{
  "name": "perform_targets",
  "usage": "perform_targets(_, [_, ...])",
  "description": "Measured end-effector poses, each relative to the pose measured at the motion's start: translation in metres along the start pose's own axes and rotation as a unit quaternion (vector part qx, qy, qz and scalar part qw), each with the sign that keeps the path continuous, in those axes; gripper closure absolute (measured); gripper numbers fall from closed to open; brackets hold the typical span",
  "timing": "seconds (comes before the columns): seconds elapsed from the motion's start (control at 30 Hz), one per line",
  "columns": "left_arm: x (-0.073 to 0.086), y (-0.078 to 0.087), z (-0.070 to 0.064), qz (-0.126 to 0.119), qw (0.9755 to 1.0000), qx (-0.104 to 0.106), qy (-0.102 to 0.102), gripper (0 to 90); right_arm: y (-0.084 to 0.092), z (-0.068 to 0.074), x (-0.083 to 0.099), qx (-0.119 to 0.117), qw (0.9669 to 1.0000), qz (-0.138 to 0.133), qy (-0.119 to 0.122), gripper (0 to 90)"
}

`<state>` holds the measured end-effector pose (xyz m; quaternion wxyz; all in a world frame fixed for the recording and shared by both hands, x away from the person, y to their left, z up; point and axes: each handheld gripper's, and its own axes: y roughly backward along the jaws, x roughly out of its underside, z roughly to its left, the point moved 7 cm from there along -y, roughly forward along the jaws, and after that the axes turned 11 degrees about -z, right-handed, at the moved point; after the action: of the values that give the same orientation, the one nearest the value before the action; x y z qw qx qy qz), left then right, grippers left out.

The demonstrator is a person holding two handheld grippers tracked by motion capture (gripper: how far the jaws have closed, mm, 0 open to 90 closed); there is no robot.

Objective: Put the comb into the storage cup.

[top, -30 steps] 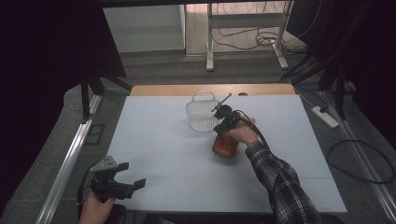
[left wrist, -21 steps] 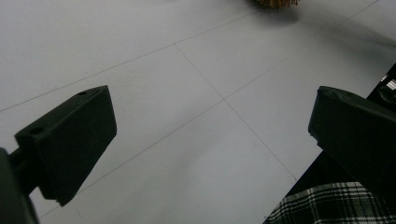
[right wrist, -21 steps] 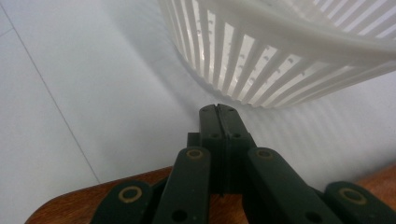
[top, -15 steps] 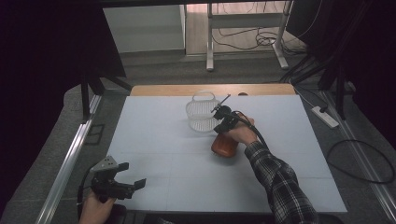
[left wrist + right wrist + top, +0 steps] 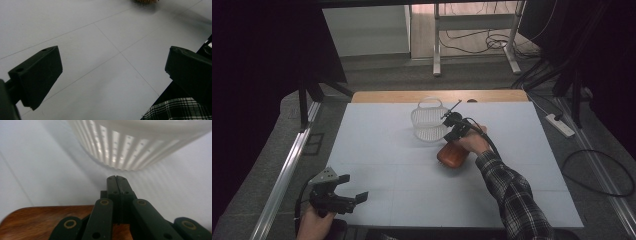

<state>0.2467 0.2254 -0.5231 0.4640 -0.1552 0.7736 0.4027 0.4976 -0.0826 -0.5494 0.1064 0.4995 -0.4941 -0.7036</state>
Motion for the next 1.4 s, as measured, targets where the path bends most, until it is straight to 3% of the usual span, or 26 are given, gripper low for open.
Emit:
perform_targets(0.3, [0.0,0.0,0.0,0.0,1.0,0.0,0.001,1.2,0.0,-0.008,0.008,0.007,0.9998,0.009,-0.014,90.0])
perform_targets(0.43, [0.0,0.0,0.0,0.001,1.0,0.0,-0.001,1.2,0.003,-0.013,0.011,0.024,0.9995,0.015,-0.013,90.0])
perform_targets(0.77, [0.0,0.0,0.0,0.001,1.0,0.0,-0.001,1.2,0.012,-0.025,0.021,0.037,0.9988,0.012,-0.031,90.0])
perform_targets(1.07, [0.0,0.0,0.0,0.002,1.0,-0.002,-0.001,1.2,0.025,-0.042,0.041,0.063,0.9966,0.021,-0.049,90.0])
perform_targets(1.4, [0.0,-0.001,0.0,0.004,1.0,-0.002,-0.003,1.2,0.044,-0.049,0.065,0.065,0.9952,0.01,-0.072,90.0])
